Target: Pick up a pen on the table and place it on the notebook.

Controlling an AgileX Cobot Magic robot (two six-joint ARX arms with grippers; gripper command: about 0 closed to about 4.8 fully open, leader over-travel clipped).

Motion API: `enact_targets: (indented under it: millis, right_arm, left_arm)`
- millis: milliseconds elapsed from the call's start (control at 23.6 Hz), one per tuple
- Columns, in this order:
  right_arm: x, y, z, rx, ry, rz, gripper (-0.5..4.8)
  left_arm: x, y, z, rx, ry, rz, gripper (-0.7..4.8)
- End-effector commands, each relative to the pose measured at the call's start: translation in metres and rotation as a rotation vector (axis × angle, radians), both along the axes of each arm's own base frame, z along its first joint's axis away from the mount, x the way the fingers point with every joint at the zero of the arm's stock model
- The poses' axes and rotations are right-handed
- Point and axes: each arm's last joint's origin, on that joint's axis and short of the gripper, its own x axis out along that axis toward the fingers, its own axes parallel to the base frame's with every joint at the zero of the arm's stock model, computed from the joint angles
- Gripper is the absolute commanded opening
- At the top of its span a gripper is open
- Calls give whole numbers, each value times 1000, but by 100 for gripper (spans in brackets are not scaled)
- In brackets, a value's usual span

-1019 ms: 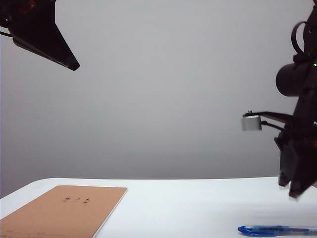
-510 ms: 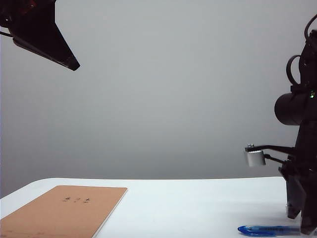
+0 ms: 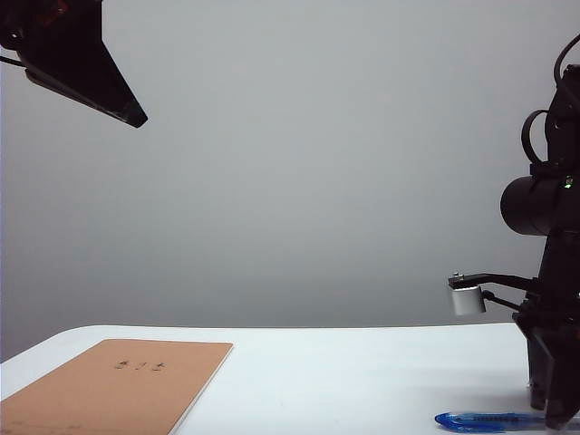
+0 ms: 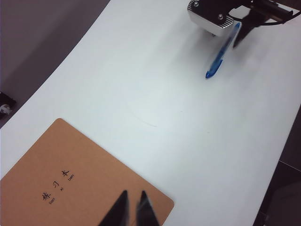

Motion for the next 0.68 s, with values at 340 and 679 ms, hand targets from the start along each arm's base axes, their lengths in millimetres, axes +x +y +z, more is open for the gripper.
enact_targets:
  millis: [340,679]
  right_arm:
    - [-3,1,-6,-4,49,-24,168]
    - [-4,10,-6,-5,53,-23,43]
  left_arm:
    - [1,0,3,-14,-21,0,29]
    - [1,0,3,-15,-25,0,29]
